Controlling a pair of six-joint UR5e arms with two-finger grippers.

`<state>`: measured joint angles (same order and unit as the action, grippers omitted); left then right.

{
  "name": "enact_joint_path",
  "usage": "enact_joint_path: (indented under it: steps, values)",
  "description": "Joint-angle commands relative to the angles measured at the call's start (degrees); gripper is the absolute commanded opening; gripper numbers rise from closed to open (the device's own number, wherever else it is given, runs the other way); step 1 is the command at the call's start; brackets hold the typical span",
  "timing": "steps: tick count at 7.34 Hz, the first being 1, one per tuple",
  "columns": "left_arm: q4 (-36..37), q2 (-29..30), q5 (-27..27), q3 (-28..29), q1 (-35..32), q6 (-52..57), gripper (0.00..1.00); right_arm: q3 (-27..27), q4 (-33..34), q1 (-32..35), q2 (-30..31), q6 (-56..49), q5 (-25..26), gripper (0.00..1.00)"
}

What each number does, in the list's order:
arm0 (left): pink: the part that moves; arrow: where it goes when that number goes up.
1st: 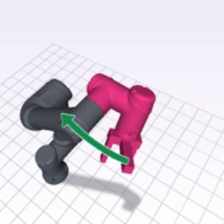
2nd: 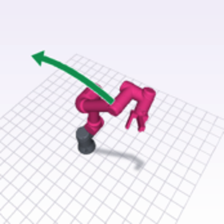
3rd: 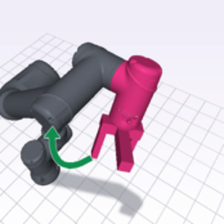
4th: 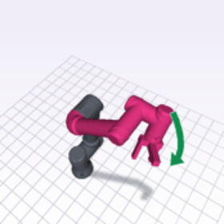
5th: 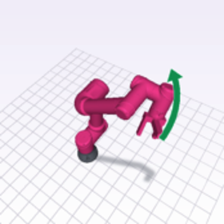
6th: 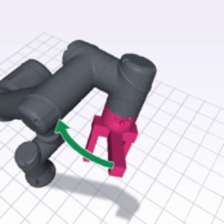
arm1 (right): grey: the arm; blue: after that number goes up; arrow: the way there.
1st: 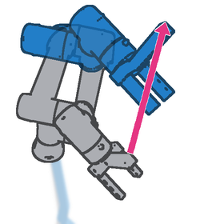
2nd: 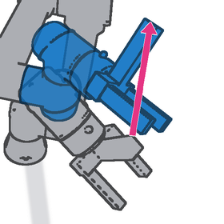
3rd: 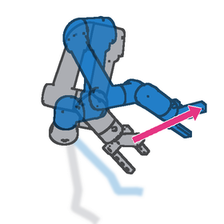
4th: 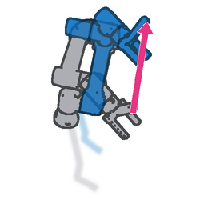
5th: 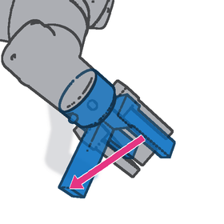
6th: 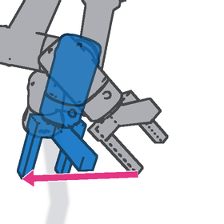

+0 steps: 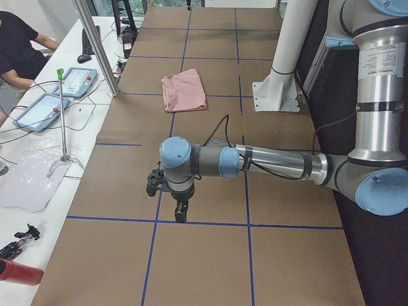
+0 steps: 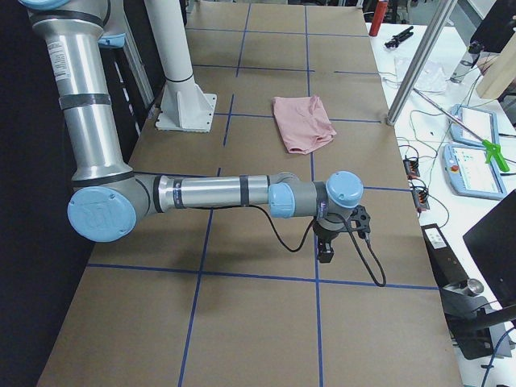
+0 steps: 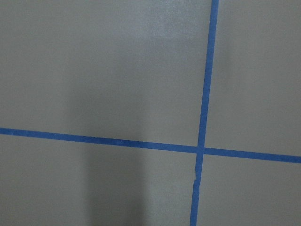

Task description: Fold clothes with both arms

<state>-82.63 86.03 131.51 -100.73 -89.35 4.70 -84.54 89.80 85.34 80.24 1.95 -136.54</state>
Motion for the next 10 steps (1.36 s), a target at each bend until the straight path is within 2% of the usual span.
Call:
enact_joint_path:
  steps: [1, 4, 10]
  values:
    - [2.4, -0.2, -0.1, -0.1, 0.1, 0.0, 1.00, -0.5, 0.2, 0.0, 1.0, -1.7, 0.0, 1.00]
    - [2.0, -0.1, -0.1, 0.0, 0.1, 0.1, 1.00, -0.9, 0.6, 0.1, 3.1, -6.3, 0.0, 1.00]
    - [1.7, -0.2, 0.0, -0.2, 0.2, 0.1, 1.00, -0.9, 0.6, 0.3, 3.2, -7.3, 0.0, 1.00]
